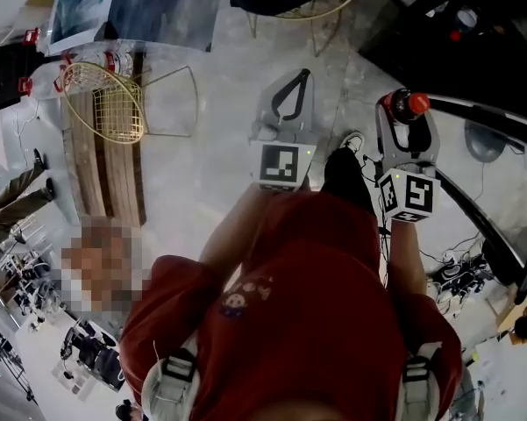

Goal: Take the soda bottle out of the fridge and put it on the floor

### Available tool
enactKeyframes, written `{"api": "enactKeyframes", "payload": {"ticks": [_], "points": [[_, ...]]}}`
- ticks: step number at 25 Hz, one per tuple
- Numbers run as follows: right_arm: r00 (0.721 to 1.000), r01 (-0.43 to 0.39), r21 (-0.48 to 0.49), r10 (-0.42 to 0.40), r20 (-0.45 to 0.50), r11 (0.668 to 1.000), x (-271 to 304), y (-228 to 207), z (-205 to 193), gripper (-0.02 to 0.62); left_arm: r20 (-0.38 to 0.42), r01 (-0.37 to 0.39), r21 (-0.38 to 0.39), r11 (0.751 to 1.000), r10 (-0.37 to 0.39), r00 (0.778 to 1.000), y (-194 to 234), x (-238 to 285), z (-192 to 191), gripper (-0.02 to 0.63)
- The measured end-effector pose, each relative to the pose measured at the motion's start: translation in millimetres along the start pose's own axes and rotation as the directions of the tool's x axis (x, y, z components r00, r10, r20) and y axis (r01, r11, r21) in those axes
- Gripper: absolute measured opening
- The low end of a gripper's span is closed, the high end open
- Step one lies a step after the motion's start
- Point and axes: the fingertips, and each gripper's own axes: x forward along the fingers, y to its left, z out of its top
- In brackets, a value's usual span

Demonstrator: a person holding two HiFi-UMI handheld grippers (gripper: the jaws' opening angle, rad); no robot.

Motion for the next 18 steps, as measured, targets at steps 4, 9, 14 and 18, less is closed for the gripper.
{"api": "enactKeyframes", "payload": {"ticks": [4, 9, 14, 18], "points": [[0.998, -0.043, 0.002, 0.043, -0.044, 0.999, 24.6, 10.8, -33.6, 0.296, -0.054, -0.026, -0.017, 1.000, 0.025, 0.998, 13.2, 3.9, -36.8, 0.000], [0.995, -0.071, 0.006, 0.071, -0.077, 0.997, 65.7, 23.8, -80.4, 0.296, -0.111, -0.042, -0.033, 0.999, 0.038, 0.993, 37.3, 21.6, -98.2, 0.000], [0.988, -0.096, 0.014, 0.097, -0.119, 0.995, 100.5, 15.8, -153.4, 0.296, -0.164, -0.055, -0.070, 0.996, 0.043, 0.986, 41.3, 46.1, -171.8, 0.000], [0.984, -0.109, -0.003, 0.107, -0.140, 0.994, 136.2, 6.5, -224.7, 0.296, -0.214, -0.018, -0.081, 0.997, 0.001, 0.977, 41.2, 73.8, -242.0, 0.000]]}}
